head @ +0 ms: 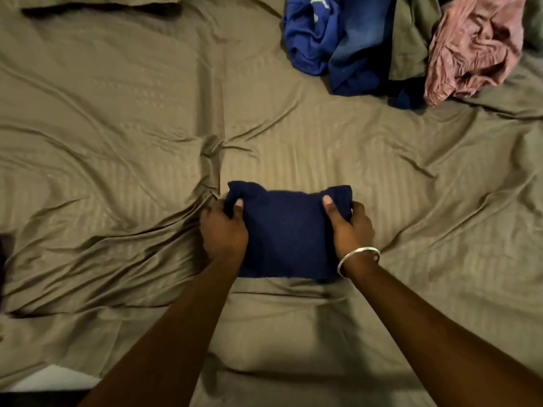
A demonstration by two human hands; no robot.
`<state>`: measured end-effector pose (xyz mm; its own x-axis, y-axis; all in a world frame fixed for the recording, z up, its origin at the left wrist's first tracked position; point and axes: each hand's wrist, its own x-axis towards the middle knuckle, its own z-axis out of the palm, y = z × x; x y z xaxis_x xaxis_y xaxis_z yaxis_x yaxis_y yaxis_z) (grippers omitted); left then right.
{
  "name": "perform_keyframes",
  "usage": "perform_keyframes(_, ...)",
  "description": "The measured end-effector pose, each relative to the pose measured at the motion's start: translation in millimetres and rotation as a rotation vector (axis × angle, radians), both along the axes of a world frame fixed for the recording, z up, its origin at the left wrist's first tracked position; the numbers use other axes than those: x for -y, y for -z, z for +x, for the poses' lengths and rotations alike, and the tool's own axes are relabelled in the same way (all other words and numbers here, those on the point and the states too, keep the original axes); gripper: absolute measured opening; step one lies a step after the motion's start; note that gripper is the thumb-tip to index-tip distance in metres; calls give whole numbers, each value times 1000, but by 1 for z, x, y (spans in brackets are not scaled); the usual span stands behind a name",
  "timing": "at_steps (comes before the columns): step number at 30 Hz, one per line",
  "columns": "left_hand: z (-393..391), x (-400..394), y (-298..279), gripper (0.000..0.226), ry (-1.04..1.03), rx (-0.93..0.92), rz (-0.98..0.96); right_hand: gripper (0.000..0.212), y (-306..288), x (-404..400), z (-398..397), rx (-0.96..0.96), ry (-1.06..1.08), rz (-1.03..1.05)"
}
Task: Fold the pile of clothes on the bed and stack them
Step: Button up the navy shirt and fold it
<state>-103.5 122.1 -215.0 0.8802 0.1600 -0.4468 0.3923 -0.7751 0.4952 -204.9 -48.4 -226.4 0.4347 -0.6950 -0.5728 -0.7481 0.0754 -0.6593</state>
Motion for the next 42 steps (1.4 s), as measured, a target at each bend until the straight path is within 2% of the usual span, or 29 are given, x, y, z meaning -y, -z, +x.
perform_keyframes(2, 2, 5, 11, 42, -29, -26, 94, 76, 9, -14, 5, -9, -17, -69)
perform_keyframes(5, 5, 3, 23, 43, -13, -14, -30, 49, 11, -23, 8, 26, 58, -206)
perform_keyframes(8, 7, -7, 19, 39, -96, 6, -17, 28, 10, -22, 14, 136, 153, -150)
perform_keyframes(11, 4, -21, 14, 35, -180, -28, -99, 24, 15, -26, 19, 128, 137, 2)
perform_keyframes(14, 8, -32, 18, 41, -231, -1, -206, 36, 23, -33, 20, -79, 31, -19)
perform_keyframes(16, 3, -30, 13, 50, -59, 236, -94, 45, 24, -38, 24, -150, 29, -74)
perform_keyframes(18, -10, -21, 6, 61, 392, 439, 52, 51, 25, -42, 27, -172, 16, -126)
perform_keyframes(20, -18, -17, 15, 64, 726, 388, 136, 53, 26, -45, 28, -195, 13, -166)
perform_keyframes(22, -15, -18, 33, 65, 731, 229, 181, 52, 24, -46, 26, -168, 25, -275)
perform_keyframes(23, -11, -19, 43, 66, 685, 175, 192, 51, 21, -46, 26, -135, -1, -410)
perform_keyframes(25, -3, -21, 56, 69, 649, 151, 212, 57, 13, -50, 27, -69, -169, -677)
perform_keyframes(26, -1, -21, 61, 70, 656, 160, 219, 62, 14, -53, 29, -59, -314, -722)
perform_keyframes(28, -1, -23, 67, 70, 680, 160, 217, 71, 25, -55, 31, -130, -593, -652)
perform_keyframes(29, -1, -23, 69, 70, 682, 164, 211, 75, 34, -53, 30, -172, -668, -596)
perform_keyframes(33, -1, -23, 77, 72, 690, 162, 229, 79, 63, -43, 25, -175, -742, -572)
perform_keyframes(36, -1, -21, 77, 71, 692, 168, 236, 85, 55, -42, 28, -165, -755, -535)
perform_keyframes(38, -2, -22, 78, 71, 705, 173, 241, 100, 39, -44, 15, -11, -807, -598)
perform_keyframes(40, -3, -21, 79, 70, 706, 182, 260, 111, 35, -41, -10, 213, -989, -725)
perform_keyframes(42, -4, -20, 81, 69, 702, 187, 270, 110, 46, -32, -35, 215, -1171, -834)
